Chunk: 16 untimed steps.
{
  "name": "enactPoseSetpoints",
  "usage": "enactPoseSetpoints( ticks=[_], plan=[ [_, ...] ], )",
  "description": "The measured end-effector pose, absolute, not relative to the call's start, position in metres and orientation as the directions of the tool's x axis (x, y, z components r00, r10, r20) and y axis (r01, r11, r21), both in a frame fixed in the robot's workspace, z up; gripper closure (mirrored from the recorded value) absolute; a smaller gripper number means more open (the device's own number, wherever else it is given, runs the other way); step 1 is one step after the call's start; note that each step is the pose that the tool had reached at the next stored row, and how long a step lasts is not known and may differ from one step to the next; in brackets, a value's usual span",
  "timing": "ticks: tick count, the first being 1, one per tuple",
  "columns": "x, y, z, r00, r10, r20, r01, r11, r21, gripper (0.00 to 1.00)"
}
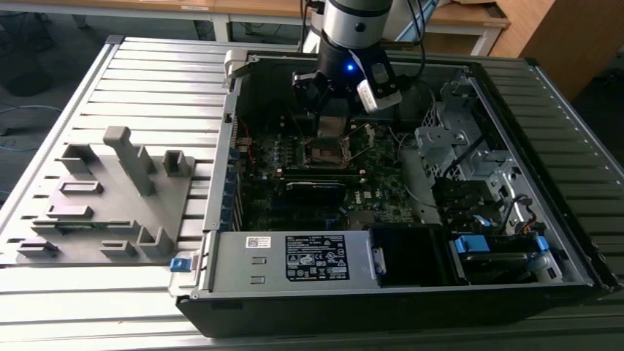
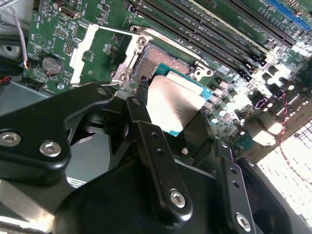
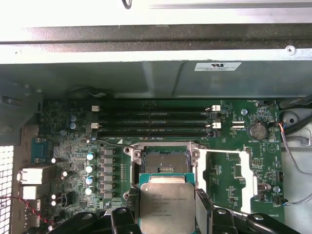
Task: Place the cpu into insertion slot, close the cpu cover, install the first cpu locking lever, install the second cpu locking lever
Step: 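Place the cpu into insertion slot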
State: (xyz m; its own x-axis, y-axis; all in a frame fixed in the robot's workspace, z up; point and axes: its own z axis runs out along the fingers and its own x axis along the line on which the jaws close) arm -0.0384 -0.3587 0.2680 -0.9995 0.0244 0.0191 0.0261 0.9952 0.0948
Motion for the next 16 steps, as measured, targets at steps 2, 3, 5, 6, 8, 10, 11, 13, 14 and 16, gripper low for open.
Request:
enactPoseSetpoints(
  ticks=[2, 3, 5, 6, 8, 10, 11, 13, 14, 16],
  plan=[
    [-0.038, -0.359, 0.266, -1.000, 0.024, 0.019, 0.026, 0.995, 0.094, 0.46],
    [-0.038, -0.359, 0.265, -1.000, 0.024, 0.019, 0.026, 0.995, 0.094, 0.46],
    [-0.038, -0.359, 0.263, -1.000, 0.024, 0.019, 0.026, 0.995, 0.094, 0.46],
    [-0.038, -0.359, 0.261, -1.000, 0.024, 0.019, 0.026, 0.995, 0.094, 0.46],
    [-0.039, -0.359, 0.258, -1.000, 0.024, 0.018, 0.026, 0.995, 0.095, 0.46],
    [-0.039, -0.359, 0.257, -1.000, 0.023, 0.016, 0.024, 0.995, 0.095, 0.46],
    [-0.039, -0.359, 0.257, -1.000, 0.023, 0.016, 0.024, 0.995, 0.095, 0.46],
    [-0.039, -0.359, 0.257, -1.000, 0.023, 0.016, 0.024, 0.995, 0.095, 0.46],
    [-0.039, -0.359, 0.257, -1.000, 0.023, 0.016, 0.024, 0.995, 0.095, 0.46],
    [-0.039, -0.359, 0.257, -1.000, 0.024, 0.016, 0.025, 0.995, 0.095, 0.46]
  ],
)
